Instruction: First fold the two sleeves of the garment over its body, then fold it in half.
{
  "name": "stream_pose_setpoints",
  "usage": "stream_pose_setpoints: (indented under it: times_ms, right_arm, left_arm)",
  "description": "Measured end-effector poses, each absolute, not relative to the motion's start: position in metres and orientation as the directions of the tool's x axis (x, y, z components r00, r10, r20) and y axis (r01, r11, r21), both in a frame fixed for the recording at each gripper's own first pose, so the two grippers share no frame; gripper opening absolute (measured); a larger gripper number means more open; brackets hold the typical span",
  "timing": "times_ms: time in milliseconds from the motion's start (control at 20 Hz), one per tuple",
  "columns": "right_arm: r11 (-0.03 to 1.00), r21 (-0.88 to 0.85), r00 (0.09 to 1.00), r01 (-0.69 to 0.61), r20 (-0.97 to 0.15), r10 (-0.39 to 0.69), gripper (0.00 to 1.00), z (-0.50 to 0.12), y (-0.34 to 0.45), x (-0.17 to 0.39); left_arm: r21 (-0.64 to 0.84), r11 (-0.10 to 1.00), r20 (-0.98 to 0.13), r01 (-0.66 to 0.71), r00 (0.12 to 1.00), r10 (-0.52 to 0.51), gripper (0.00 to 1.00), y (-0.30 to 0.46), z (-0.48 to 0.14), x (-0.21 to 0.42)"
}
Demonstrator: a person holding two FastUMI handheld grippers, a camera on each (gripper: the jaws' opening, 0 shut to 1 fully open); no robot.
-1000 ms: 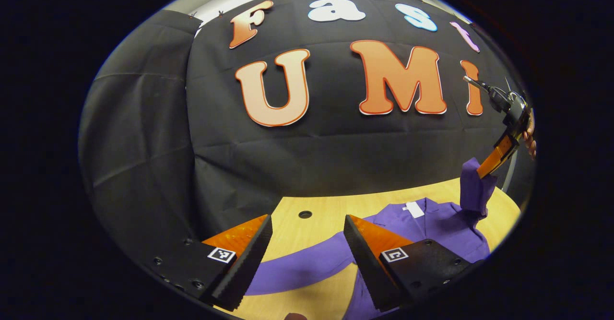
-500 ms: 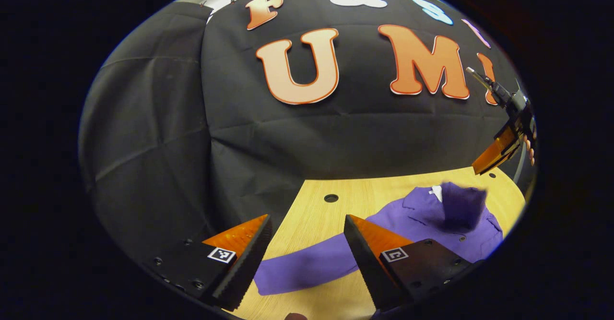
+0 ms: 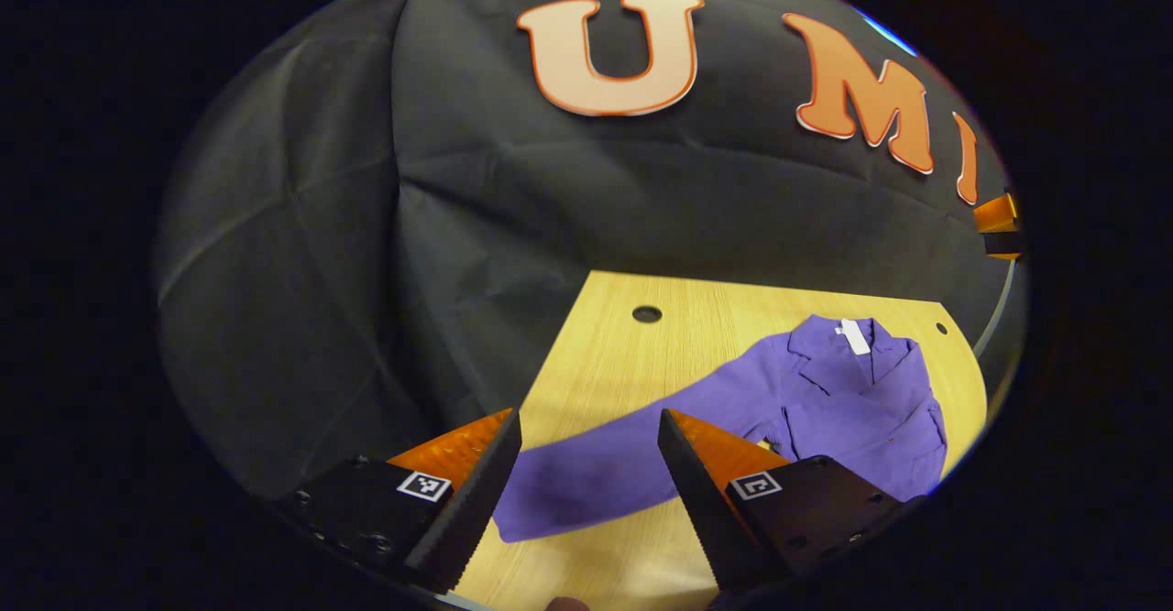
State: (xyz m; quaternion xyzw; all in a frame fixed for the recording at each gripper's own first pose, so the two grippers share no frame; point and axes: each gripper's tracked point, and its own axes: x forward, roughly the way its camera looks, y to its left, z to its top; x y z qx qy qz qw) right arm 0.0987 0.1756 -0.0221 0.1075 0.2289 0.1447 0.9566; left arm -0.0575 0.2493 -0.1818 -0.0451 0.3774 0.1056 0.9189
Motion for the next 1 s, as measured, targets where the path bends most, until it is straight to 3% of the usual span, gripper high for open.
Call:
stream_pose_setpoints:
  times_ms: [400, 650, 700, 750, 1000]
  right_arm:
    - [0.977, 0.164, 0.963, -0.133, -0.211, 0.167, 0.95, 0.028, 0.090, 0.079]
    - [0.994, 0.076, 0.988, -0.079, -0.125, 0.088, 0.95, 0.045, 0.061, 0.056]
    - [0.996, 0.068, 0.991, -0.064, -0.117, 0.072, 1.00, 0.044, 0.056, 0.052]
    - [0.997, 0.062, 0.992, -0.054, -0.113, 0.061, 0.95, 0.044, 0.051, 0.047]
    - [0.999, 0.044, 0.994, -0.002, -0.112, 0.007, 1.00, 0.037, 0.036, 0.031]
  left_arm:
    - [-0.068, 0.927, -0.916, -0.368, 0.391, 0.088, 0.98, 0.282, -0.251, -0.075]
    - [-0.118, 0.896, -0.965, -0.428, 0.261, -0.003, 0.98, 0.289, -0.286, -0.090]
    - [-0.121, 0.888, -0.971, -0.443, 0.237, -0.014, 0.98, 0.293, -0.295, -0.096]
    - [-0.124, 0.880, -0.976, -0.458, 0.216, -0.025, 0.98, 0.298, -0.302, -0.100]
    - [-0.121, 0.838, -0.991, -0.532, 0.118, -0.067, 0.98, 0.309, -0.332, -0.122]
